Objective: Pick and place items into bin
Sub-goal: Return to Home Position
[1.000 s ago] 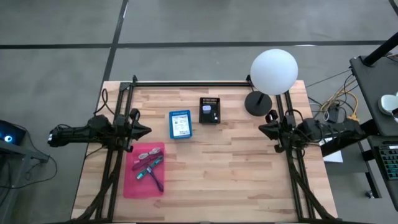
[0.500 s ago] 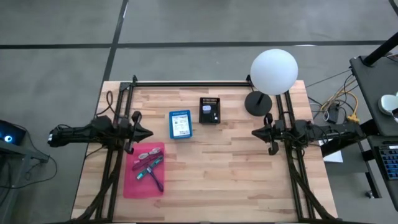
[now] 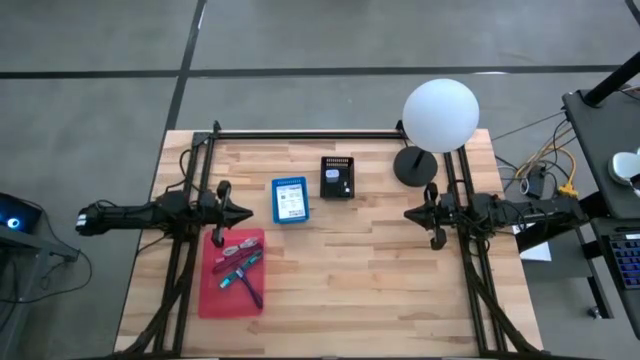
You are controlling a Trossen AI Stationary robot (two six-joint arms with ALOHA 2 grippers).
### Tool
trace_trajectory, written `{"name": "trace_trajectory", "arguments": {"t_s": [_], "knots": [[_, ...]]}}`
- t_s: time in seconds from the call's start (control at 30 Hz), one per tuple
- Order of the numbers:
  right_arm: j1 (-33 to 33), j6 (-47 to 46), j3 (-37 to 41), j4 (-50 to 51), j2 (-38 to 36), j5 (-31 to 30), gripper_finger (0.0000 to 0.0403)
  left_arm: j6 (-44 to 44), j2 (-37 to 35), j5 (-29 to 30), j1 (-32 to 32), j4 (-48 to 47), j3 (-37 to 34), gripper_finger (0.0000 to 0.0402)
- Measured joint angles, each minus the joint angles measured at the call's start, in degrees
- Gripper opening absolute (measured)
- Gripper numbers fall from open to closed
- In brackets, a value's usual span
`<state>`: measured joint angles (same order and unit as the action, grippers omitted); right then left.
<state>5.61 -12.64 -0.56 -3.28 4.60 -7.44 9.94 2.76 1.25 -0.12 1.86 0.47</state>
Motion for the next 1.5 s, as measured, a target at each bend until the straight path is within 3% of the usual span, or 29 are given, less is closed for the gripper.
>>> {"name": "trace_trajectory", "arguments": {"t_s": [0.37,0.57,1.5], "knots": [[0.0,4.1,0.0,-0.3,0.0,-0.5,0.0008,-5.8,0.1,1.1,0.0,0.1,0.0,0.0000],[0.0,6.2,0.0,-0.3,0.0,-6.5,0.0008,-5.8,0.2,1.0,0.0,0.2,-0.1,0.0000],[0.0,8.3,0.0,0.1,0.0,-6.6,0.0008,-4.4,0.6,0.6,0.0,0.2,-0.2,0.0000]]}}
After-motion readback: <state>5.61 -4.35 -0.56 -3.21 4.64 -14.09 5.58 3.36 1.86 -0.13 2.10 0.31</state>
